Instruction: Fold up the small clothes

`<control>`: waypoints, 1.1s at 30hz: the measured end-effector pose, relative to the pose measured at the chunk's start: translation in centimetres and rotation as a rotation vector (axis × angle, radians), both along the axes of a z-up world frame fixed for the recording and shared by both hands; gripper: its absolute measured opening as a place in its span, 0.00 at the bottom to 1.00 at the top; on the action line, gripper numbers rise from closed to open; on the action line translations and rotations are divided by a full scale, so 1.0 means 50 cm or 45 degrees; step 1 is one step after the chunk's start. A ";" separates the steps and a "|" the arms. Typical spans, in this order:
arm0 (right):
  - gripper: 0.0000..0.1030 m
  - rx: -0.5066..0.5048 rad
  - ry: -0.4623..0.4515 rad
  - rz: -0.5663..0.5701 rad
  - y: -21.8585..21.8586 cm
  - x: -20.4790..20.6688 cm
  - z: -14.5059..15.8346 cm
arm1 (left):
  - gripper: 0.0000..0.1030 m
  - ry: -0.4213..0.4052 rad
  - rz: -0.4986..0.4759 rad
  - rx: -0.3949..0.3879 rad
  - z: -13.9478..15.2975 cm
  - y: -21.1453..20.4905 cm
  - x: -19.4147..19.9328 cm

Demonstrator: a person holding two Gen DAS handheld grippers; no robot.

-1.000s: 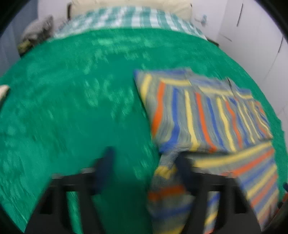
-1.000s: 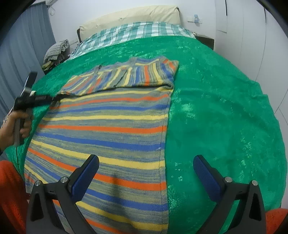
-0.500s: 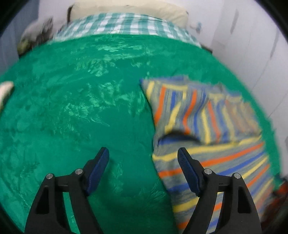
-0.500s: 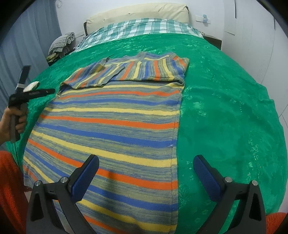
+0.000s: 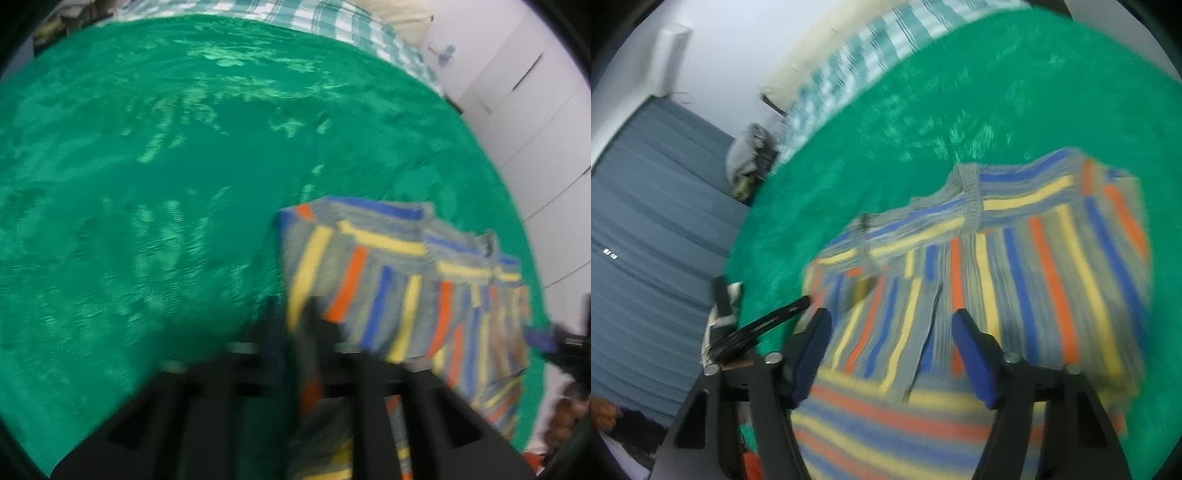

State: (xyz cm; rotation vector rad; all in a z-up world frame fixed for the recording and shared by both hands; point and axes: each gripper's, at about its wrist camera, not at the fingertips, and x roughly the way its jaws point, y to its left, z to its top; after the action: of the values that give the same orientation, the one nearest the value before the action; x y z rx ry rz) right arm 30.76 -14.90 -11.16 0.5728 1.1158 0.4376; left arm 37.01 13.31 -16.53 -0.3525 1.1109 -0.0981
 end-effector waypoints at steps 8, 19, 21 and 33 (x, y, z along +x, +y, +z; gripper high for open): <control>0.03 -0.186 0.046 0.027 0.070 0.071 -0.070 | 0.02 -0.161 0.062 0.105 0.018 0.021 -0.017; 0.20 -0.422 -0.106 0.044 0.065 0.038 -0.034 | 0.50 -0.156 0.147 0.061 0.030 0.057 -0.069; 0.36 -0.400 -0.165 0.083 0.063 0.008 -0.010 | 0.65 -0.201 0.117 0.026 0.047 0.049 -0.101; 0.75 -0.402 -0.296 0.081 -0.002 -0.161 0.030 | 0.85 -0.212 0.021 0.277 0.078 0.013 -0.265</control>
State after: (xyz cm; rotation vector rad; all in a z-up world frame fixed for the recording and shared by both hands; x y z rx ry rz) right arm 22.73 -15.01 -9.65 0.2038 0.9565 0.3637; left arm 23.78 13.96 -12.64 -0.1559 0.9429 0.0082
